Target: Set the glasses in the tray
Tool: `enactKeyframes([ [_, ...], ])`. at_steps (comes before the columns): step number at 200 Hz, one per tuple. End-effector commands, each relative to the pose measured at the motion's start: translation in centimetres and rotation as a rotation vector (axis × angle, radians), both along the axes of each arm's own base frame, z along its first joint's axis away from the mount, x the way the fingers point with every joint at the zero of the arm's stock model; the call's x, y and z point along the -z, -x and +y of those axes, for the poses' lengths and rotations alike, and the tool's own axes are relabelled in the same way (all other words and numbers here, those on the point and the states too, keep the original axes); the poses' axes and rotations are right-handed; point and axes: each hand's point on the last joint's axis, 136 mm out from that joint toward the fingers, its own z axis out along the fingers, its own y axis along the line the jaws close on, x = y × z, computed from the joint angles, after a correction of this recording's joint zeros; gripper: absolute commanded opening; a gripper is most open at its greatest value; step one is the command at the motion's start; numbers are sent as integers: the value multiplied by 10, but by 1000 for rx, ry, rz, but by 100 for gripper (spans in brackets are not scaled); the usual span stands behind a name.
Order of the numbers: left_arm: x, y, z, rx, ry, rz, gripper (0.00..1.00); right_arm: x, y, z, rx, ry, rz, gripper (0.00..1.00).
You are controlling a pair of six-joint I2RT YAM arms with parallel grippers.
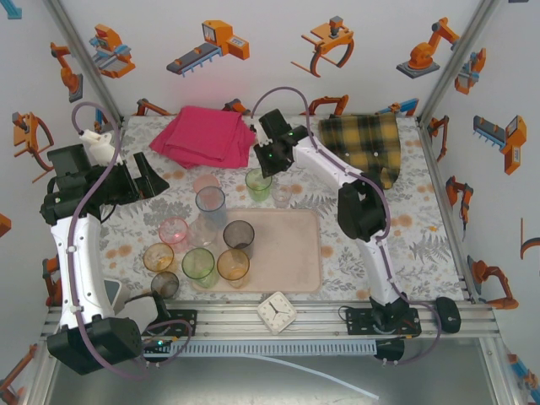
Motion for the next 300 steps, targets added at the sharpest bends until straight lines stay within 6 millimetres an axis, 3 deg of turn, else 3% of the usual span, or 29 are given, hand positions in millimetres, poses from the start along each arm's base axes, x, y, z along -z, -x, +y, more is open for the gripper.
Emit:
enactKeyframes([
  [1,0,0,1,6,-6,-18,97,-2,-6,0,-10,5,-11,25],
  [136,-2,0,1,6,-4,-22,97,-12,-12,2,-19,10,-46,10],
  [219,-3,-1,1,5,-4,-23,97,-50,-14,0,-11,-14,-104,8],
  [300,-4,-1,1,5,-3,-28,97,-90,4,-8,-19,-17,-156,8],
])
